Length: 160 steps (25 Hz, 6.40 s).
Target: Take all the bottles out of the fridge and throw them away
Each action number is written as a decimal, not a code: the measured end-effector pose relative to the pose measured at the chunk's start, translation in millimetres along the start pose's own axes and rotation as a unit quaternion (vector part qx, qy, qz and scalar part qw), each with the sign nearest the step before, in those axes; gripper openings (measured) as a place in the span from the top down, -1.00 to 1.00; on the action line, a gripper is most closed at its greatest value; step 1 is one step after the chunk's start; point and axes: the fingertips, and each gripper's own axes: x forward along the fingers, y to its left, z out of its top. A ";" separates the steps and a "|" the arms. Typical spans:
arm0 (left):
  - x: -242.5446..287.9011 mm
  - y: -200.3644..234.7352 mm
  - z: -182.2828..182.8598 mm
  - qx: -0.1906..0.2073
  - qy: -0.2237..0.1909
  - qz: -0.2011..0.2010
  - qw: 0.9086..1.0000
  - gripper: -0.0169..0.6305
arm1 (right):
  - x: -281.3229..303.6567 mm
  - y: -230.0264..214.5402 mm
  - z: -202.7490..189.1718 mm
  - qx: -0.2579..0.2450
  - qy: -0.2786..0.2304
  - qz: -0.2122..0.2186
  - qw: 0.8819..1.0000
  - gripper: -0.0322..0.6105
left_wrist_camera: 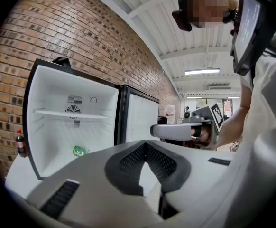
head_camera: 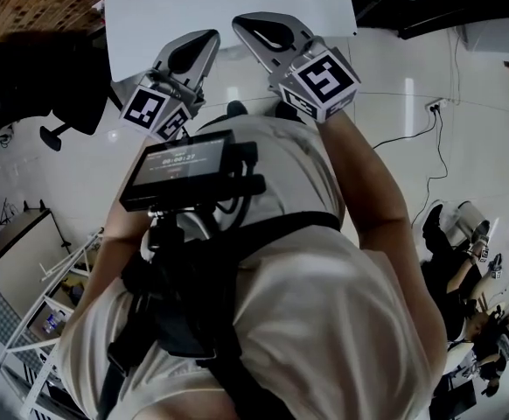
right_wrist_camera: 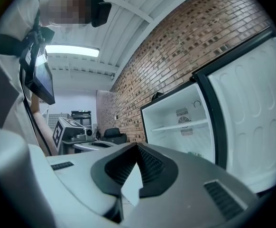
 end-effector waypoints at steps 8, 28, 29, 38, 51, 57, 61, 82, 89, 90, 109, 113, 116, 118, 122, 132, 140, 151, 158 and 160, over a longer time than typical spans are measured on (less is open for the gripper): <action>16.3 -9.8 0.0 -0.011 0.002 0.014 1.000 0.92 | -21.4 -19.8 -1.8 0.002 0.008 -0.007 1.000 0.87; 13.9 127.5 -11.6 -0.044 -0.003 0.027 0.999 0.92 | 119.8 -99.6 -46.4 -0.035 0.118 -0.053 0.991 0.83; 13.8 139.0 -11.4 -0.040 -0.004 0.028 0.999 0.92 | 133.7 -106.6 -48.8 -0.041 0.122 -0.055 0.990 0.82; -7.6 216.3 -44.8 -0.066 0.017 0.029 0.997 0.92 | 241.7 -151.9 -111.8 -0.037 0.173 -0.097 0.979 0.60; 3.5 212.4 -26.4 -0.075 0.039 0.001 0.996 0.92 | 264.3 -270.9 -152.6 -0.019 0.263 -0.227 0.938 0.41; 3.8 214.2 -21.6 -0.082 0.048 0.011 0.995 0.92 | 270.2 -298.9 -162.4 -0.034 0.303 -0.256 0.917 0.41; 3.0 214.3 -18.3 -0.089 0.054 0.015 0.994 0.92 | 267.7 -307.1 -172.8 -0.052 0.338 -0.275 0.899 0.41; 7.8 149.8 -43.2 -0.053 0.027 -0.033 0.998 0.92 | 178.7 -178.9 -117.4 -0.158 0.289 -0.172 0.928 0.89; 10.8 92.2 -42.0 -0.056 0.035 -0.043 0.997 0.92 | 79.3 -112.2 -106.9 -0.130 0.267 -0.138 0.945 0.89; 11.5 84.4 -44.4 -0.054 0.035 -0.043 0.997 0.92 | 61.7 -103.8 -107.0 -0.123 0.264 -0.136 0.947 0.89; 6.8 -26.1 -74.2 -0.058 0.094 -0.032 0.993 0.92 | -137.1 -36.1 -290.7 -0.008 0.411 -0.105 0.906 0.89; 13.0 -34.5 -77.8 -0.055 0.114 -0.028 0.992 0.92 | -153.9 -60.4 -327.2 0.003 0.439 -0.120 0.891 0.89; 11.9 -31.4 -88.6 -0.051 0.128 -0.033 0.990 0.92 | -150.9 -81.1 -350.9 0.006 0.458 -0.136 0.879 0.89; 5.1 -23.9 -92.4 -0.052 0.131 -0.029 0.990 0.92 | -141.5 -90.8 -361.1 0.001 0.467 -0.142 0.873 0.88; -21.8 -15.1 -96.8 -0.064 0.136 -0.009 0.989 0.92 | -126.8 -90.7 -370.6 -0.015 0.482 -0.140 0.865 0.88; -39.9 -6.7 -100.9 -0.062 0.145 0.011 0.987 0.92 | -134.6 -98.4 -377.3 -0.007 0.470 -0.162 0.868 0.42; -39.3 -11.1 -100.7 -0.060 0.133 0.000 0.989 0.92 | -151.3 -91.1 -373.9 -0.001 0.467 -0.178 0.866 0.42; -33.9 -7.3 -94.7 -0.058 0.113 0.000 0.992 0.92 | -144.2 -81.0 -356.5 -0.014 0.449 -0.169 0.878 0.42; -29.3 -4.8 -90.2 -0.054 0.101 0.001 0.993 0.92 | -122.7 -67.2 -323.5 -0.020 0.406 -0.140 0.903 0.47; -30.1 -1.9 -87.1 -0.053 0.095 0.001 0.994 0.92 | -106.9 -62.8 -296.1 -0.010 0.362 -0.137 0.922 0.60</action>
